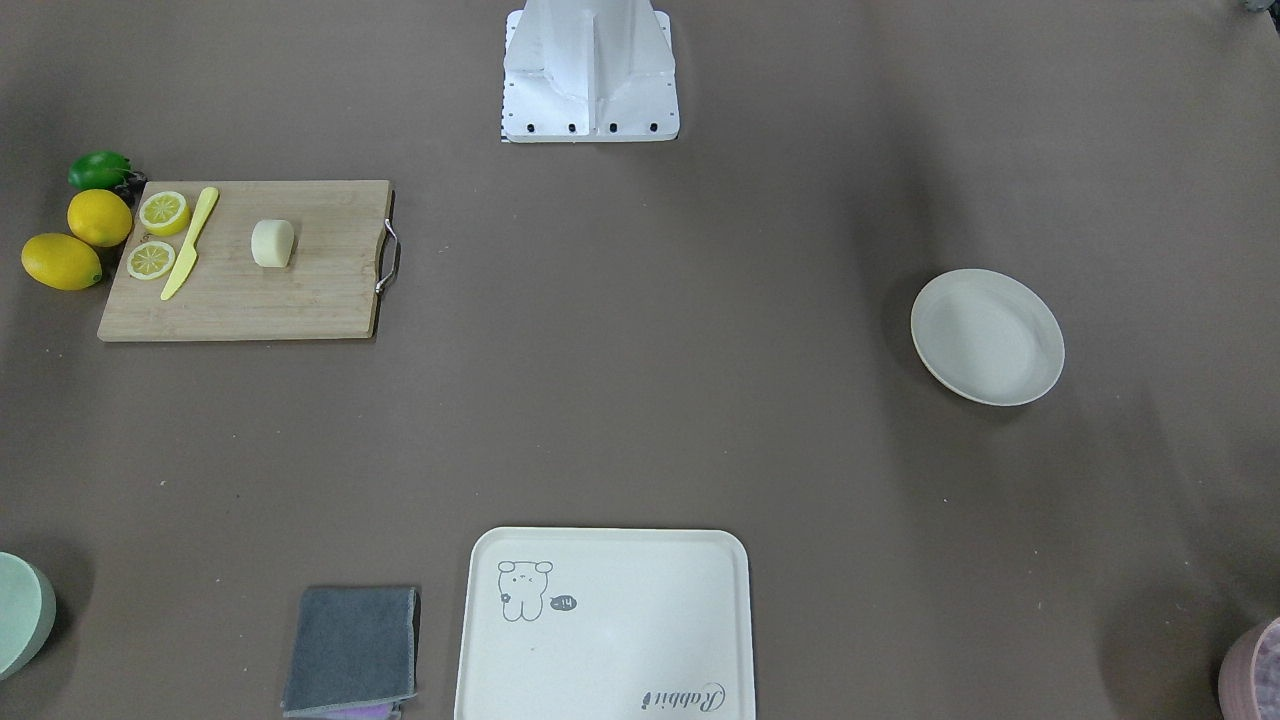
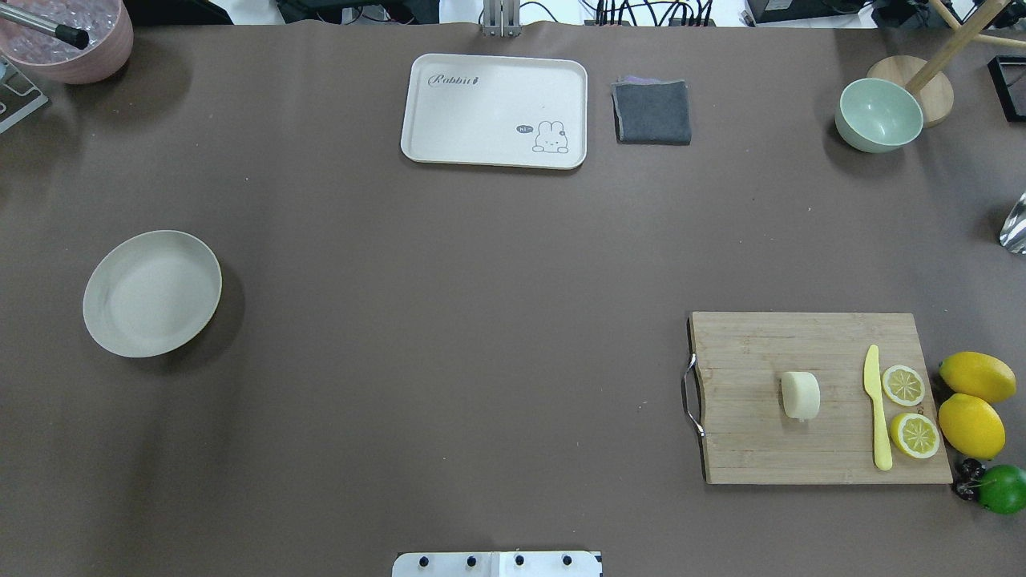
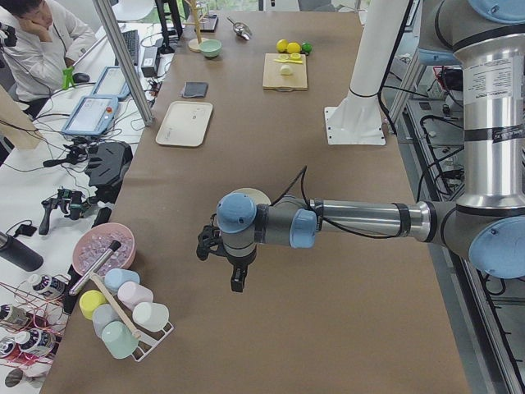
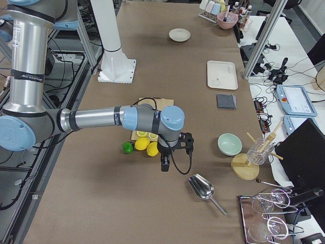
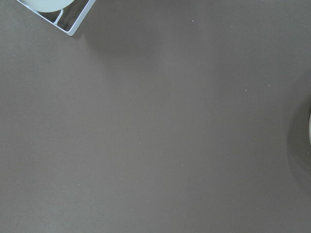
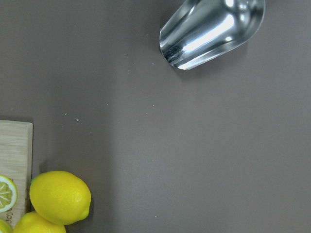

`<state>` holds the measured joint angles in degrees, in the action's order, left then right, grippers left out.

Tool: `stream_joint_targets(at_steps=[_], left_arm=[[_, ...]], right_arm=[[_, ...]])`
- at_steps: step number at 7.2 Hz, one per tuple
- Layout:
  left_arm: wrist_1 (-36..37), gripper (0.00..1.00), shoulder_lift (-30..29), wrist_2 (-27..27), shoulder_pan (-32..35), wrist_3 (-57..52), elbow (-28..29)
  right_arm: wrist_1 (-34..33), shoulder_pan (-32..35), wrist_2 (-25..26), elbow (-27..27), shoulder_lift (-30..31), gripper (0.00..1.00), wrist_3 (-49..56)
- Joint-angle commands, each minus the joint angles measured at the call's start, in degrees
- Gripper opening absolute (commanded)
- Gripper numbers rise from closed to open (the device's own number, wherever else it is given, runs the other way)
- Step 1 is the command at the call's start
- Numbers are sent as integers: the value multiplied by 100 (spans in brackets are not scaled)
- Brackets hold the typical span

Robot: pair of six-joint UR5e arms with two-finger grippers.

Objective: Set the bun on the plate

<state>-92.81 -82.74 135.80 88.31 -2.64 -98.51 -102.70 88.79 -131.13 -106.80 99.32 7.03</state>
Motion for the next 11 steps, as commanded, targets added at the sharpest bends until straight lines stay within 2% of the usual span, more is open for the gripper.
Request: stream_joint_targets(at_steps=[1,5,8,9,10,11], left_arm=[[-26,98,134,8,89,-17,-97],[-26,98,127,0,99,-26,-107],[-26,98,40,8,90,18,-80],[-35,98,22,26,99,18,-98],[-61,98,-40,26,99,10,-124],[-61,98,-319,26,116,27,-107]], right_arm=[[4,-2,0,1,-9,100,0],[4,7,-9,-69,-18,100,-9],[4,7,18,-298,-333,100,-35],[135,7,18,-298,-395,100,-35],[562,15,44,-272,-404,100,-35],[697,33,44,-254,-404,100,-44]])
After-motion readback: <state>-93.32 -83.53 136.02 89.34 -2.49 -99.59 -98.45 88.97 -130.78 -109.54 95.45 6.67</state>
